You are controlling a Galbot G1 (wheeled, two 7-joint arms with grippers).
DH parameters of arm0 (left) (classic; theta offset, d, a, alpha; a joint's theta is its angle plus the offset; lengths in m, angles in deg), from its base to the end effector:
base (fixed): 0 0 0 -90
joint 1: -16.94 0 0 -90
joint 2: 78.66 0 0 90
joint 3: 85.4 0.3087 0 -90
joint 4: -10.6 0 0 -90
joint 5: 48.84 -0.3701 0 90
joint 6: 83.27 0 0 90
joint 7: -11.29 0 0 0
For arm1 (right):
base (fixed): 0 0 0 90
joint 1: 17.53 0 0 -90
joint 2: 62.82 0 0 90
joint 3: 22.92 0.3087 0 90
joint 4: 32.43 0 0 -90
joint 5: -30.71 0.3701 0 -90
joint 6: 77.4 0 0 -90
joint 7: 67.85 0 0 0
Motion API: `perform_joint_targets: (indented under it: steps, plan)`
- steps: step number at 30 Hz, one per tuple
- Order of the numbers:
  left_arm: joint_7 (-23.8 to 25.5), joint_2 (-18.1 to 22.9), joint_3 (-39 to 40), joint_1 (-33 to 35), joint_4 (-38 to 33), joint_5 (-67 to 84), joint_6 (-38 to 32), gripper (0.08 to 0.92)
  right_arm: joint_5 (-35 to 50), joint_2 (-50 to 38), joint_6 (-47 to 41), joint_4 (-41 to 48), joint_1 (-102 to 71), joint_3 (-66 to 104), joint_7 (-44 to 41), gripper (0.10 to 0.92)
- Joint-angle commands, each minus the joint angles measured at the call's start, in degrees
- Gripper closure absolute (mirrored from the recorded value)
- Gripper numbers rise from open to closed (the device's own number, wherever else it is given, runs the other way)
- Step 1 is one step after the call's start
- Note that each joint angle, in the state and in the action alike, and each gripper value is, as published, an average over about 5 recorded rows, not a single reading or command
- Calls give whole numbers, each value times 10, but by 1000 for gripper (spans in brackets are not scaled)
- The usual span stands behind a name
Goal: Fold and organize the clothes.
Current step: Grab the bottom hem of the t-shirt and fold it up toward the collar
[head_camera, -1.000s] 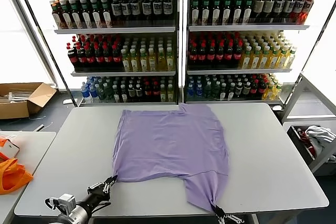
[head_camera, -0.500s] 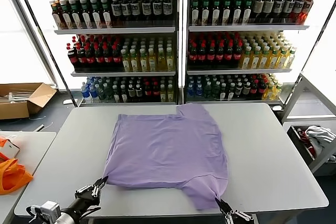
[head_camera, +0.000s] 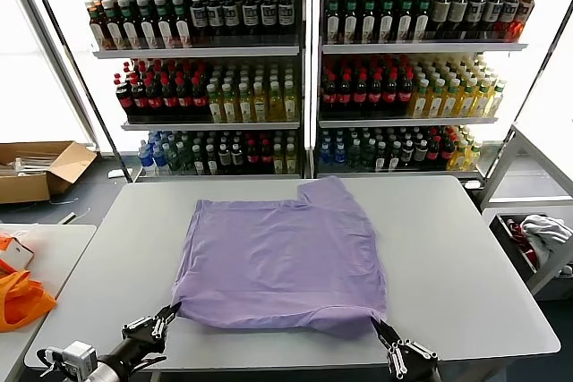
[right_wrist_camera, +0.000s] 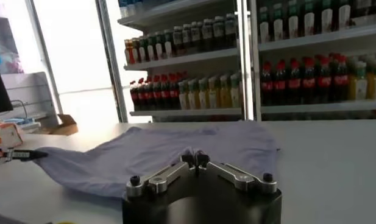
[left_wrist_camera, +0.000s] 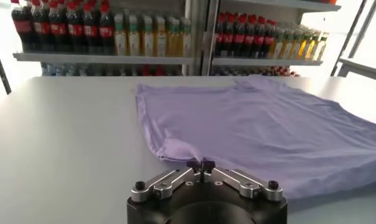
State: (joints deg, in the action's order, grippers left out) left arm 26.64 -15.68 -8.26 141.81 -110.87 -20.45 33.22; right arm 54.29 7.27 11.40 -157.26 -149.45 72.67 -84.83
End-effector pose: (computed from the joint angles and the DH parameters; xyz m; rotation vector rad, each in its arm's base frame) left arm 0.2119 0.1151 -0.2342 -0.4391 -2.6200 0.0424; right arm 0.1706 -0.0610 -0.2626 0.6140 -2.9354 -0.1481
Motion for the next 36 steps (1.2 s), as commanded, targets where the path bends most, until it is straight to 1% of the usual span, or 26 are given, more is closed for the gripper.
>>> perform_joint_targets:
  steps: [1, 5, 12, 15, 19, 22, 28, 33, 36]
  plan:
    - [24, -69, 46, -149, 82, -3, 33, 914, 20, -16, -29, 64, 151, -31, 46, 918]
    - [23, -80, 68, -202, 115, 1, 40, 914, 23, -26, -42, 106, 224, -58, 64, 918]
    - [10, -73, 100, -269, 163, 7, 47, 914, 23, -27, -58, 190, 327, -113, 86, 918]
    - [-4, -67, 116, -290, 190, 0, 49, 914, 7, -26, -72, 221, 354, -138, 92, 918]
    - [-10, -59, 123, -300, 210, -28, 40, 902, -38, -26, -98, 239, 369, -161, 91, 912]
    - [-10, -56, 113, -288, 201, -32, 38, 840, -61, -23, -105, 232, 362, -158, 96, 859]
    - [-18, -55, 82, -247, 164, -34, 36, 668, -83, -23, -112, 196, 308, -106, 100, 689]
    - [-30, -49, 60, -205, 133, -36, 31, 521, -94, -11, -132, 140, 222, -48, 148, 541]
    - [-32, -42, 60, -180, 123, -41, 29, 434, -93, -7, -137, 106, 169, -18, 148, 455]
